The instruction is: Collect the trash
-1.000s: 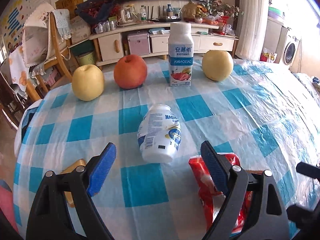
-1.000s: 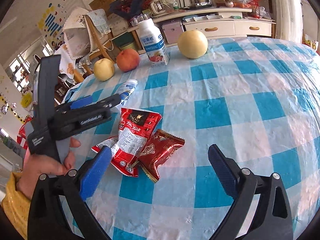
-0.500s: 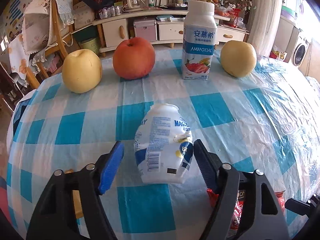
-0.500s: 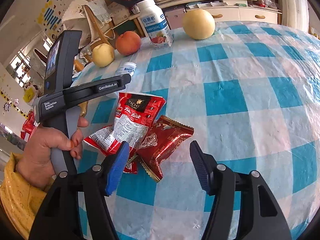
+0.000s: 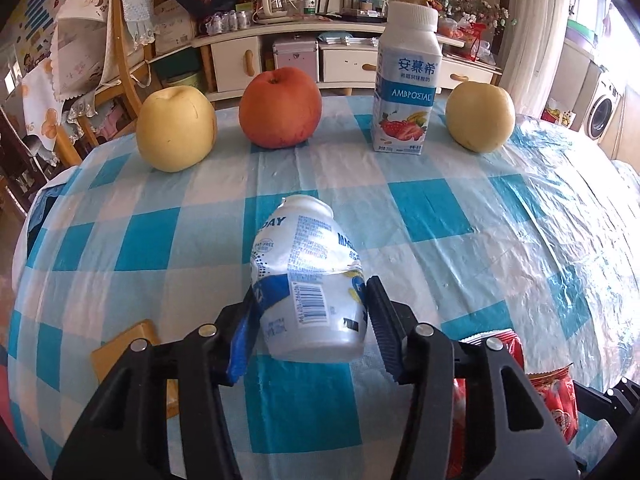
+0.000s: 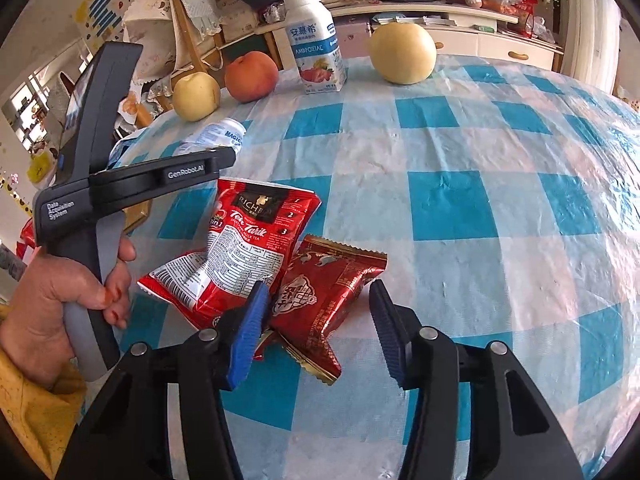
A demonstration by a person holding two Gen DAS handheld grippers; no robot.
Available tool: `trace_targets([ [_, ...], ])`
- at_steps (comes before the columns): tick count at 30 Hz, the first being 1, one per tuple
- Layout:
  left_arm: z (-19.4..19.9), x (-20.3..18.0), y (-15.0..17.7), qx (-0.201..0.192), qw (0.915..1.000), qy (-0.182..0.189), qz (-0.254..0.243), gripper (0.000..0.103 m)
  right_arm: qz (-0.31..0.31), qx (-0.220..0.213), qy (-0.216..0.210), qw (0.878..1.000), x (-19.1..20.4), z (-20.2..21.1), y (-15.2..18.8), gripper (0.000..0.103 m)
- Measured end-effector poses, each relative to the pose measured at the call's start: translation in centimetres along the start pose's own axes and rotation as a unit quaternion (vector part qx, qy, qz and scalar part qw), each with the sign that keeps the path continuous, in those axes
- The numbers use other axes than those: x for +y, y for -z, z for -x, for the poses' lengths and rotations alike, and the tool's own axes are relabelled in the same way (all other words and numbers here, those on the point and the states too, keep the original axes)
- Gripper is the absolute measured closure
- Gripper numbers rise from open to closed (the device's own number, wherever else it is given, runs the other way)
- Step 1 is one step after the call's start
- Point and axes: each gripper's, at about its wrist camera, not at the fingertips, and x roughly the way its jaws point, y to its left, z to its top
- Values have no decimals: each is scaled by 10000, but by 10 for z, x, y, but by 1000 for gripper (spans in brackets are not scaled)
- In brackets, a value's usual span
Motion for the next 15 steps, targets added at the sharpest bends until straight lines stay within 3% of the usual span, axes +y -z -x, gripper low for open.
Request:
trace_targets([
  [2,8,5,2,-52,10000,39,59,59,93,-10,98,9999,1,-1,0,54],
  [8,34,15,14,-210,9995,163,187,61,484,-82,394,9980,12,-3,4,55],
  [10,38,18,19,-201,9993,223,230,61,547,-106,424,9975,13,-3,4,62],
  [15,50,25,36,-177,9984,368,386,61,656,-134,476,9966,14,-5,5,64],
])
